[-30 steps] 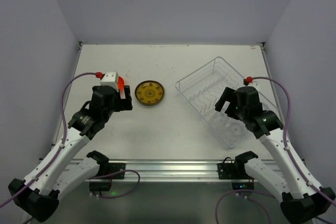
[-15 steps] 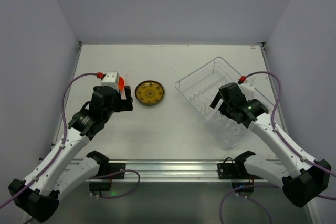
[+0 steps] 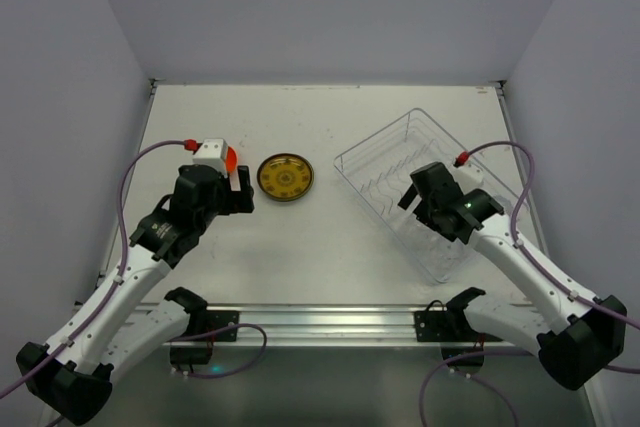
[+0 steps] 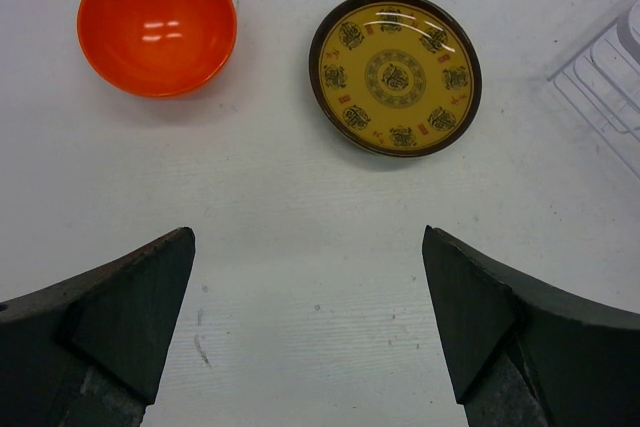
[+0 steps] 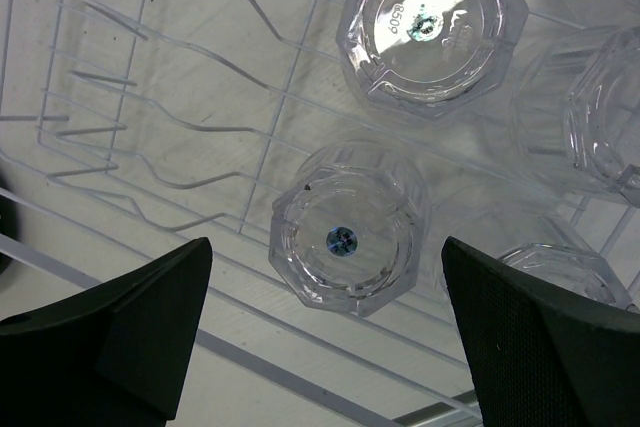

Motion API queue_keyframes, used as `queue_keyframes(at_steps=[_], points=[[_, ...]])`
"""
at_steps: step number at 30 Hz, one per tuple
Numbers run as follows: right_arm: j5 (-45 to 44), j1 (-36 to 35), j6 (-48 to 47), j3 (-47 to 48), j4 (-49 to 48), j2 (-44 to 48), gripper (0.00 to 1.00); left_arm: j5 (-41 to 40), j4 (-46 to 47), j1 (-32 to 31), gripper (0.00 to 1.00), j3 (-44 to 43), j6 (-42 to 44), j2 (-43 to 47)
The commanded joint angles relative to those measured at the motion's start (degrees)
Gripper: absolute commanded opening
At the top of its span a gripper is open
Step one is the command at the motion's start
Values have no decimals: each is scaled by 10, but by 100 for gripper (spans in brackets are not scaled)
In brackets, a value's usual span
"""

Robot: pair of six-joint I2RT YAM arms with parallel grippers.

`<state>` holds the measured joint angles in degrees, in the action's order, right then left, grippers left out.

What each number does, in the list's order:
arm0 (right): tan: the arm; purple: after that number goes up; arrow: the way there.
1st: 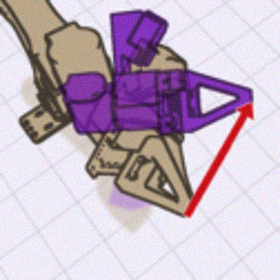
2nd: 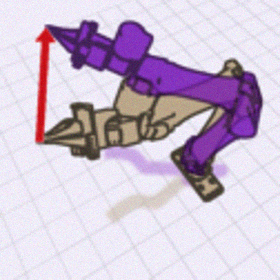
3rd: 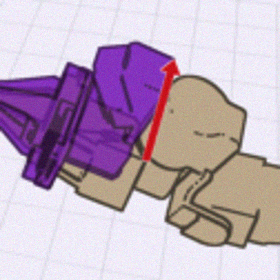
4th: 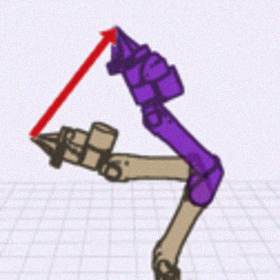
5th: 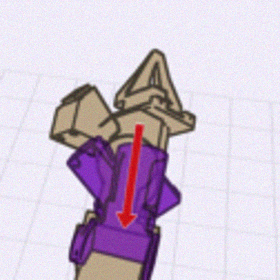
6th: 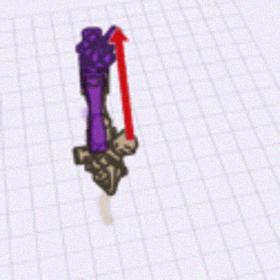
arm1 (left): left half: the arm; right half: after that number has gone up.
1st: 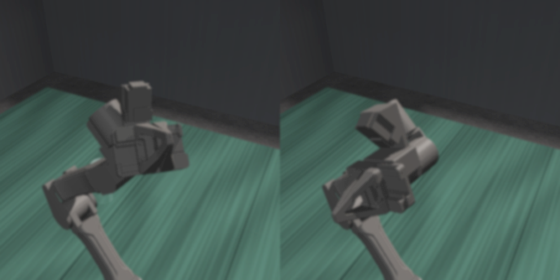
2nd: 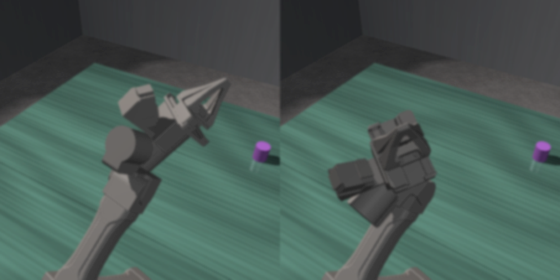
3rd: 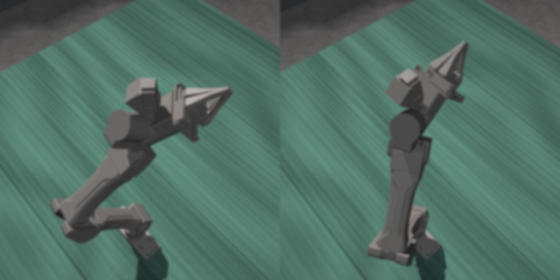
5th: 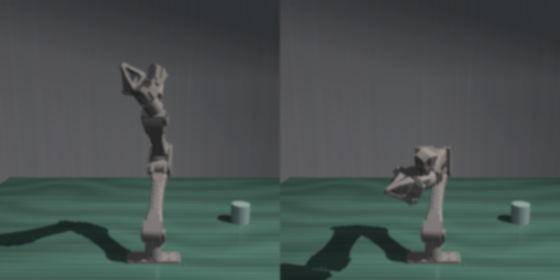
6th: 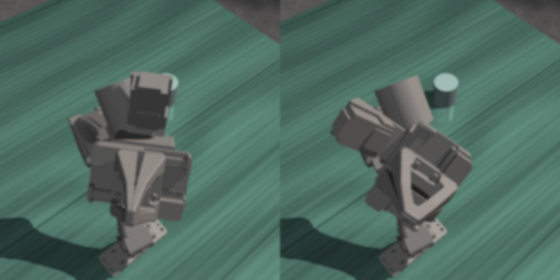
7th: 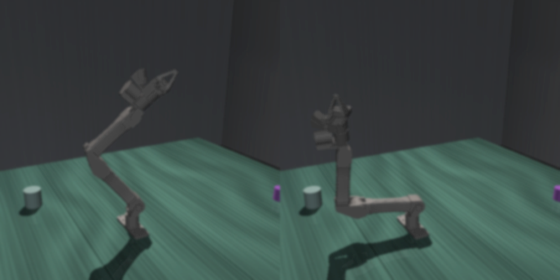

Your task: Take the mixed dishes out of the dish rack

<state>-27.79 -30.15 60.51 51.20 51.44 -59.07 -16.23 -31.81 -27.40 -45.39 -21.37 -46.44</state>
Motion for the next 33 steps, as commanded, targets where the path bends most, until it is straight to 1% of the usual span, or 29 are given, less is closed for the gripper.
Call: queue_keyframes(at_steps=[1,9,13,18,23,24,28,29,32,33], points=[[-29,-8,34,-3,-12,-18,99,1,20,2,100,1,17,5],[-38,-11,43,-8,-24,-39,99,1,20,2,100,1,17,-2],[-54,-13,54,-4,-12,-56,99,0,18,2,100,1,17,-3],[-78,-28,80,1,12,-76,95,4,18,2,100,0,18,-1],[-88,-42,86,10,24,-90,89,1,17,2,100,0,18,-1],[-88,-44,85,11,22,-92,85,1,17,2,100,0,18,0],[-88,-46,85,12,19,-101,81,1,17,2,100,0,18,5],[-89,-47,87,13,21,-103,77,1,17,2,100,-1,18,6],[-92,-51,87,14,25,-104,75,2,16,2,100,0,18,5],[-93,-50,88,16,28,-103,74,2,17,2,100,-1,18,4]])
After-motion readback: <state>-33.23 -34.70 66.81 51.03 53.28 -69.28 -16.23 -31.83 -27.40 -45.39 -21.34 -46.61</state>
